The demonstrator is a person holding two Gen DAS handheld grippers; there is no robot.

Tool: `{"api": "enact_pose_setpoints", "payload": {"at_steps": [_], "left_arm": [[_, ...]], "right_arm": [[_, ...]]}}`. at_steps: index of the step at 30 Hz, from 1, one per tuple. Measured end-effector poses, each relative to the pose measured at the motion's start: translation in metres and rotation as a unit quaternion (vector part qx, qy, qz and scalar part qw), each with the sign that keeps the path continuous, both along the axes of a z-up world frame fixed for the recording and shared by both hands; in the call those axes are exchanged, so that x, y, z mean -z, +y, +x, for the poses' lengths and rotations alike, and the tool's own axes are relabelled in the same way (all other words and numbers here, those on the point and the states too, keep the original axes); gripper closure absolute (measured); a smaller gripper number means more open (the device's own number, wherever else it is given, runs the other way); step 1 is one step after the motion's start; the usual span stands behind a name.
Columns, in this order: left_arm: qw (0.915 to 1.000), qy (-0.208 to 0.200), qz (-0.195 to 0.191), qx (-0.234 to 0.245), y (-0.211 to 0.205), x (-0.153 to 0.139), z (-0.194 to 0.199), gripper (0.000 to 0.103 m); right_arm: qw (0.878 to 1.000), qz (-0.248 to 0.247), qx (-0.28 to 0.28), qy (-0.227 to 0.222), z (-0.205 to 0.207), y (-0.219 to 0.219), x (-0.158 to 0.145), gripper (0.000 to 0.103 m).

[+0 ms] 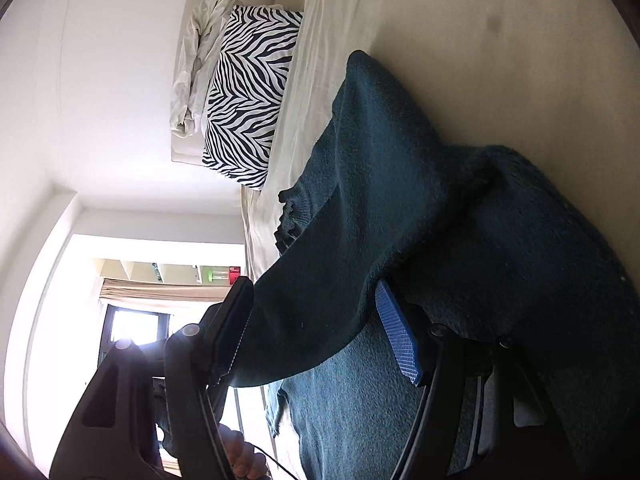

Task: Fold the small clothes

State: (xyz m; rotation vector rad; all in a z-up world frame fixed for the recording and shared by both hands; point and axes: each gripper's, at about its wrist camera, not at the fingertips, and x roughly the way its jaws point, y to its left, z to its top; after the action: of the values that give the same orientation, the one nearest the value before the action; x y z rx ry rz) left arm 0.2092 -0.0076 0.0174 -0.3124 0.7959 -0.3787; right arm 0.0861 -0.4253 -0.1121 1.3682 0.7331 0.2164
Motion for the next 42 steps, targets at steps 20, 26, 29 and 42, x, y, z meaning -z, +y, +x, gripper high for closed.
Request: {"api": "enact_pose_setpoints", "payload": {"at_steps": [20,26,29,42], "left_arm": [[0.9942,0.097,-0.022,-0.041,0.037,0.093,0.021,0.089],[0.9948,0.09,-0.024,-0.04,0.036,0.097,0.023,0.086],[0.9952,0.087,-0.024,-0.037,0.038,0.096,0.022,0.085],[0.9974,0.051,0.011,-0.049,0.039,0.104,0.024,0.081]], "right_arm": [[0.993,-0.031,0.114,0.024,-0.003,-0.035,0.007,0.042],[0.992,-0.026,0.123,0.009,-0.014,-0.044,0.014,0.046],[0.994,-0.021,0.103,0.028,-0.021,-0.036,0.009,0.044],[0.997,-0.078,-0.005,0.011,0.082,-0.026,-0.018,0.042]]}}
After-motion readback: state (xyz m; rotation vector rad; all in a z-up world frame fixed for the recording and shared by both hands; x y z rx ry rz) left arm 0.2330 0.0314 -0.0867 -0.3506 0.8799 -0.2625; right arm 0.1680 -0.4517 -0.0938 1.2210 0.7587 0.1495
